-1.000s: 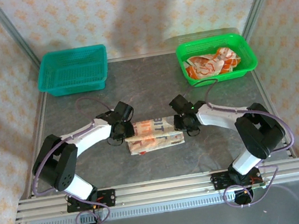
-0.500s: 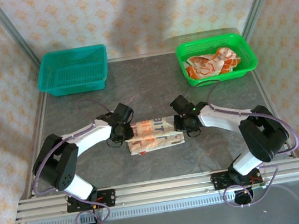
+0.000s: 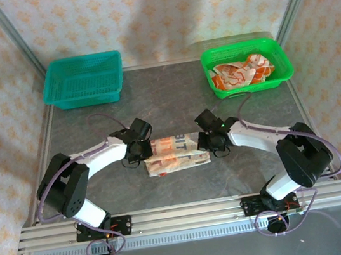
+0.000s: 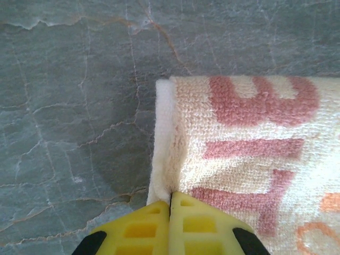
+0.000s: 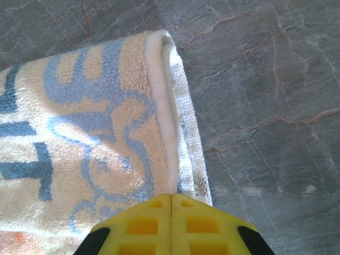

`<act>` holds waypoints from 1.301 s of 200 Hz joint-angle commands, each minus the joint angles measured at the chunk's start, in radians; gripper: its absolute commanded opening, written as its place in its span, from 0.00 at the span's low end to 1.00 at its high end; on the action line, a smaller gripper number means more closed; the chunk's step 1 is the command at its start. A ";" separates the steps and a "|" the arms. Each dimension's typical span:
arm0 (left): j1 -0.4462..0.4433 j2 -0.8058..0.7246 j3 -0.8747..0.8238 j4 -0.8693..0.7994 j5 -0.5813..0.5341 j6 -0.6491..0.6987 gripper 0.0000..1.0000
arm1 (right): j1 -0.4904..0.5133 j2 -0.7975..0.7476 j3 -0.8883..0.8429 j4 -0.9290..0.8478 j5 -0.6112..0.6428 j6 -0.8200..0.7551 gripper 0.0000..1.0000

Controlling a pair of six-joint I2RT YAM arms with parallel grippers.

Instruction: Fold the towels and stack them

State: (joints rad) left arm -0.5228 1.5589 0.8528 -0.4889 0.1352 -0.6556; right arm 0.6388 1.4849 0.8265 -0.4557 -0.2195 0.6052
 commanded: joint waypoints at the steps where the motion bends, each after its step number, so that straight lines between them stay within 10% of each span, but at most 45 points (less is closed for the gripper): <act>1: -0.002 -0.074 -0.019 -0.053 0.001 -0.023 0.00 | 0.006 -0.035 0.030 -0.059 0.039 -0.030 0.00; 132: -0.135 -0.349 -0.111 -0.169 0.012 -0.258 0.00 | 0.006 -0.109 0.089 -0.239 0.072 -0.148 0.00; 260: -0.254 -0.300 -0.187 -0.174 -0.009 -0.358 0.00 | 0.009 -0.128 -0.079 -0.164 -0.081 -0.075 0.00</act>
State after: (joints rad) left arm -0.7662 1.2541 0.6792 -0.6140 0.1604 -0.9981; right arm 0.6392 1.3731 0.7692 -0.6308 -0.2825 0.4953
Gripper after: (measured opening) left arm 0.047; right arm 0.043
